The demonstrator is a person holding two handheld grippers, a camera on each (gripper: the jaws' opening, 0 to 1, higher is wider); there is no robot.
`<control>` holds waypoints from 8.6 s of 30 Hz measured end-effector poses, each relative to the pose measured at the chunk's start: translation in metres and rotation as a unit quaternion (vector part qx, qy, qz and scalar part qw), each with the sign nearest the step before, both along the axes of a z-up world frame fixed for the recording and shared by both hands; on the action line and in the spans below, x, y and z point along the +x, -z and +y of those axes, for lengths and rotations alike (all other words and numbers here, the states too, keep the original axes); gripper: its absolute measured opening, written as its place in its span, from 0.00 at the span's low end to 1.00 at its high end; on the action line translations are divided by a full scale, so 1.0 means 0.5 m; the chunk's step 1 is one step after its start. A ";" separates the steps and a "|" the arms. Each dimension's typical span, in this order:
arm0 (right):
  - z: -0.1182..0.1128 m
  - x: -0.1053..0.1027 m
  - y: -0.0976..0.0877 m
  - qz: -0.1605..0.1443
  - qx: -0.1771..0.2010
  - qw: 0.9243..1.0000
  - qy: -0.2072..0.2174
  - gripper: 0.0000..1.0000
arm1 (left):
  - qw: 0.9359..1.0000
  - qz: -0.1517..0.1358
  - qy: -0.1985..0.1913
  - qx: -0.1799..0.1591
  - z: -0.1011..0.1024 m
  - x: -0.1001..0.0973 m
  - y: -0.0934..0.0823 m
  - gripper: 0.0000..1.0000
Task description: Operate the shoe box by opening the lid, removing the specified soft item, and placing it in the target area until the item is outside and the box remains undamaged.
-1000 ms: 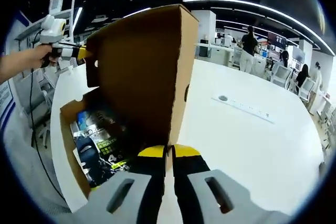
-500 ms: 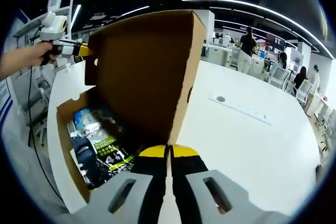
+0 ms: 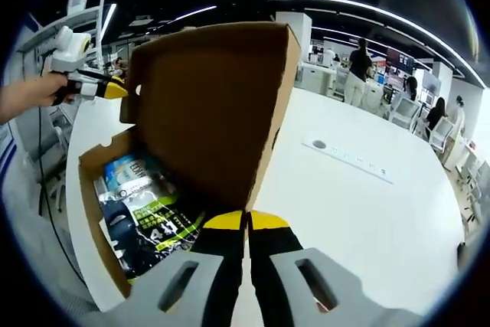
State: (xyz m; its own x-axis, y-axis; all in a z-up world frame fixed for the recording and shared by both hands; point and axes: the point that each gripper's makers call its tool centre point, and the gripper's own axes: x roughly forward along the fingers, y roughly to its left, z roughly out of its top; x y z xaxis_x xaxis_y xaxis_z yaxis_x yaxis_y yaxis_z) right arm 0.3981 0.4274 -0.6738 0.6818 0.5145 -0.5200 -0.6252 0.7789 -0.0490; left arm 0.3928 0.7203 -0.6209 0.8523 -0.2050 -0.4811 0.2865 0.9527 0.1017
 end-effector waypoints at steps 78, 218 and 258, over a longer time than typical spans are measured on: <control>0.014 0.065 0.018 0.015 -0.019 0.999 -0.021 0.02 | 0.998 0.057 -0.019 -0.001 -0.002 0.061 0.107 0.02; 0.071 -0.217 0.001 0.096 0.056 0.988 -0.105 0.47 | 0.929 0.274 0.060 -0.239 -0.232 -0.202 0.179 0.00; 0.181 -0.218 0.099 0.232 0.018 0.964 -0.132 0.24 | 0.948 0.217 0.055 -0.227 -0.167 -0.210 0.158 0.00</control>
State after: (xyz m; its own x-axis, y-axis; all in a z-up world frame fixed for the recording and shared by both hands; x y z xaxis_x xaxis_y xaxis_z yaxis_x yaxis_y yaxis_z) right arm 0.2892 0.5177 -0.7235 0.2236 0.6620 -0.7154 -0.7497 0.5858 0.3077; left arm 0.2877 0.6367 -0.6997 0.5554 -0.5508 -0.6230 0.3077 0.8321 -0.4614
